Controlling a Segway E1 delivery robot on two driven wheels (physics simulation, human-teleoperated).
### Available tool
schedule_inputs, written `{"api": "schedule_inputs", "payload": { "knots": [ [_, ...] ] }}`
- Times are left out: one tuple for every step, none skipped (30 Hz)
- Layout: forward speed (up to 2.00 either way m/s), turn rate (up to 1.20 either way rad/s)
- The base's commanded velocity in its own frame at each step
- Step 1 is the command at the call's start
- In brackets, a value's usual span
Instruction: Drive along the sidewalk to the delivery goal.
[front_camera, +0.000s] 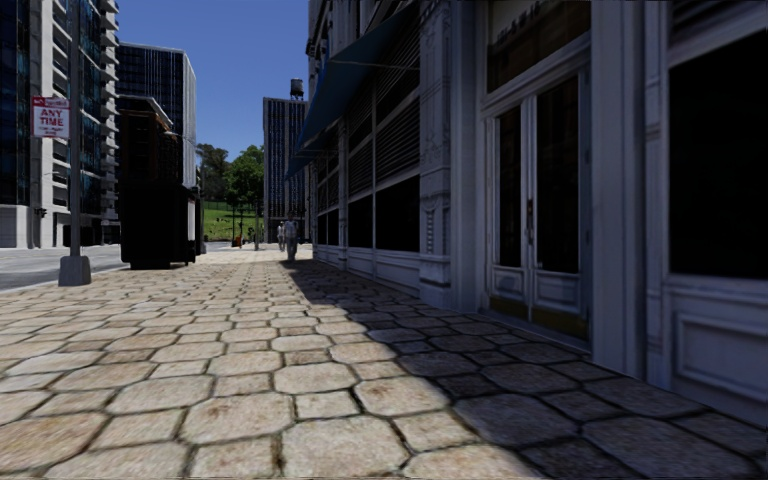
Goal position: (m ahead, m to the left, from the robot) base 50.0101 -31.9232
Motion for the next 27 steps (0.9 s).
{"api": "schedule_inputs", "payload": {
  "knots": [
    [2.0,0.67],
    [2.0,0.67],
    [2.0,0.67],
    [2.0,0.67],
    [2.0,0.67],
    [2.0,0.66],
    [2.0,0.63],
    [2.0,0.62],
    [2.0,0.62],
    [2.0,0.62],
    [2.0,0.62],
    [2.0,0.62],
    [2.0,0.62],
    [2.0,0.62],
    [2.0,0.62],
    [2.0,0.62],
    [2.0,0.62],
    [2.0,0.62],
    [2.0,0.62],
    [2.0,0.62],
    [2.0,0.61],
    [2.0,0.61],
    [2.0,0.6],
    [2.0,0.59],
    [2.0,0.73],
    [2.0,0.73],
    [2.0,0.0]
  ]
}}
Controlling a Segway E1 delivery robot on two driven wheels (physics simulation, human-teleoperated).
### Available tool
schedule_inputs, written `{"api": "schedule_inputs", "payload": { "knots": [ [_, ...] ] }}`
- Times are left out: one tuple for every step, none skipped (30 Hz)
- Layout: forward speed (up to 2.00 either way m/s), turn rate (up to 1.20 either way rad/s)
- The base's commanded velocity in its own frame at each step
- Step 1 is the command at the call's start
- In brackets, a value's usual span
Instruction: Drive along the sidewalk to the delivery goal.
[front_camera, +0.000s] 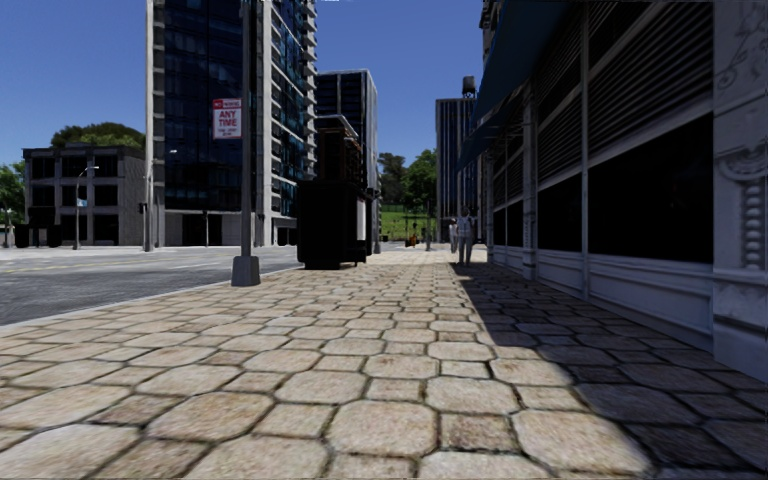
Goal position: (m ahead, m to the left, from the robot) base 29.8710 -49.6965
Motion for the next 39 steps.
{"api": "schedule_inputs", "payload": {
  "knots": [
    [2.0,0.0],
    [2.0,0.0],
    [2.0,0.0],
    [2.0,0.0],
    [2.0,0.0],
    [2.0,0.0],
    [2.0,0.0],
    [2.0,0.0],
    [2.0,0.0],
    [2.0,0.0],
    [2.0,0.0],
    [2.0,0.0],
    [2.0,0.0],
    [2.0,0.0],
    [2.0,0.0],
    [2.0,0.0],
    [2.0,0.0],
    [2.0,0.0],
    [2.0,0.0],
    [2.0,0.0],
    [2.0,0.0],
    [2.0,0.0],
    [2.0,0.0],
    [2.0,0.0],
    [2.0,0.0],
    [2.0,0.0],
    [2.0,0.0],
    [2.0,0.0],
    [2.0,0.0],
    [2.0,0.0],
    [2.0,-0.18],
    [2.0,-0.18],
    [2.0,-0.3],
    [2.0,-0.43],
    [2.0,-0.56],
    [2.0,-0.71],
    [2.0,-0.8],
    [2.0,-0.8],
    [2.0,-0.83]
  ]
}}
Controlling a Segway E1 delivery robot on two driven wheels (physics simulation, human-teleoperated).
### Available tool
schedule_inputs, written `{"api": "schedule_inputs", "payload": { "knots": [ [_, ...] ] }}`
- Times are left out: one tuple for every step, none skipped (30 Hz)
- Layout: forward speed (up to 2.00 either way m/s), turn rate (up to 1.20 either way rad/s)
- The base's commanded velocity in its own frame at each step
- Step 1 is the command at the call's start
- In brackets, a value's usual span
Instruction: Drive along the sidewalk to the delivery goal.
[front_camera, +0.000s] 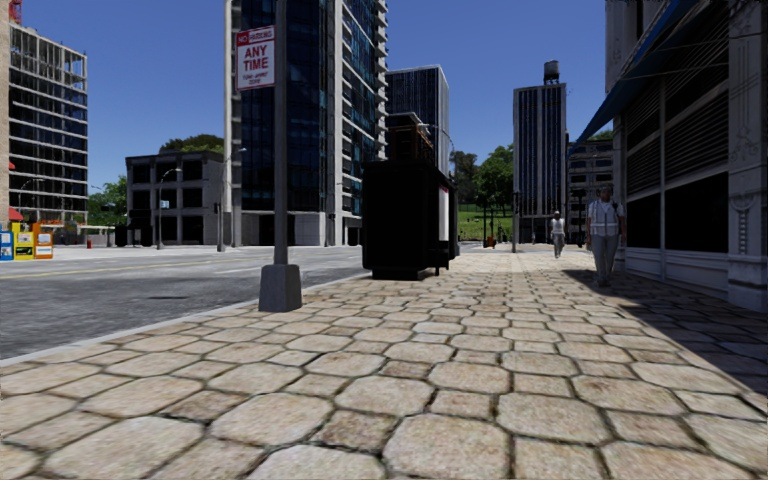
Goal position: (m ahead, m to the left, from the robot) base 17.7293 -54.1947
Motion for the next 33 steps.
{"api": "schedule_inputs", "payload": {
  "knots": [
    [2.0,-0.84],
    [2.0,-0.84],
    [2.0,-0.33],
    [2.0,0.0],
    [2.0,0.0],
    [2.0,0.0],
    [2.0,0.0],
    [2.0,0.0],
    [2.0,0.0],
    [2.0,0.0],
    [2.0,0.0],
    [2.0,0.0],
    [2.0,0.0],
    [2.0,0.0],
    [2.0,0.0],
    [2.0,0.0],
    [2.0,0.0],
    [2.0,0.0],
    [2.0,0.0],
    [2.0,0.0],
    [2.0,0.0],
    [2.0,0.0],
    [2.0,0.0],
    [2.0,0.0],
    [2.0,0.0],
    [2.0,-0.09],
    [2.0,-0.56],
    [2.0,-0.83],
    [2.0,-0.98],
    [2.0,-1.03],
    [2.0,-1.02],
    [2.0,-0.17],
    [2.0,-0.03]
  ]
}}
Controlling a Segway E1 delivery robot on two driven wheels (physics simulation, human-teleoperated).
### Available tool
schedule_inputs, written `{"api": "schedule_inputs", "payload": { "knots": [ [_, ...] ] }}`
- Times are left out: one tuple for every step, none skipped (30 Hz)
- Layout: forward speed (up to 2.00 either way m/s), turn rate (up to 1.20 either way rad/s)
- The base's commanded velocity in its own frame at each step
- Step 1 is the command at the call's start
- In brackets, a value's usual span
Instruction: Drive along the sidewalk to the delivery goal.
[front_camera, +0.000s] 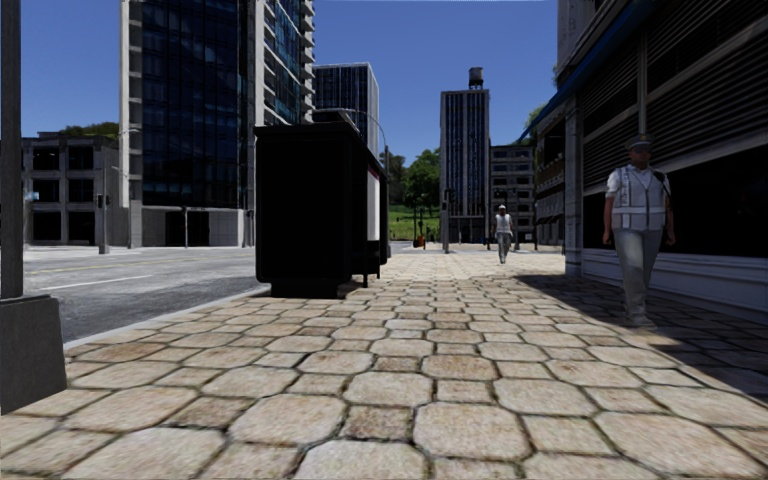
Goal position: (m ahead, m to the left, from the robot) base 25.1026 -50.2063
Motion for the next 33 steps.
{"api": "schedule_inputs", "payload": {
  "knots": [
    [2.0,0.0],
    [2.0,0.0],
    [2.0,0.0],
    [2.0,0.0],
    [2.0,0.0],
    [2.0,0.0],
    [2.0,0.0],
    [2.0,0.0],
    [2.0,0.0],
    [2.0,0.0],
    [2.0,0.0],
    [2.0,0.0],
    [2.0,0.0],
    [2.0,0.0],
    [2.0,-0.81],
    [2.0,-1.2],
    [2.0,-1.2],
    [2.0,-1.2],
    [2.0,-1.2],
    [2.0,-0.78],
    [2.0,-0.05],
    [2.0,-0.05],
    [2.0,0.0],
    [2.0,0.0],
    [2.0,0.0],
    [2.0,0.0],
    [2.0,0.0],
    [2.0,0.0],
    [2.0,0.0],
    [2.0,0.0],
    [2.0,0.0],
    [2.0,0.0],
    [2.0,0.0]
  ]
}}
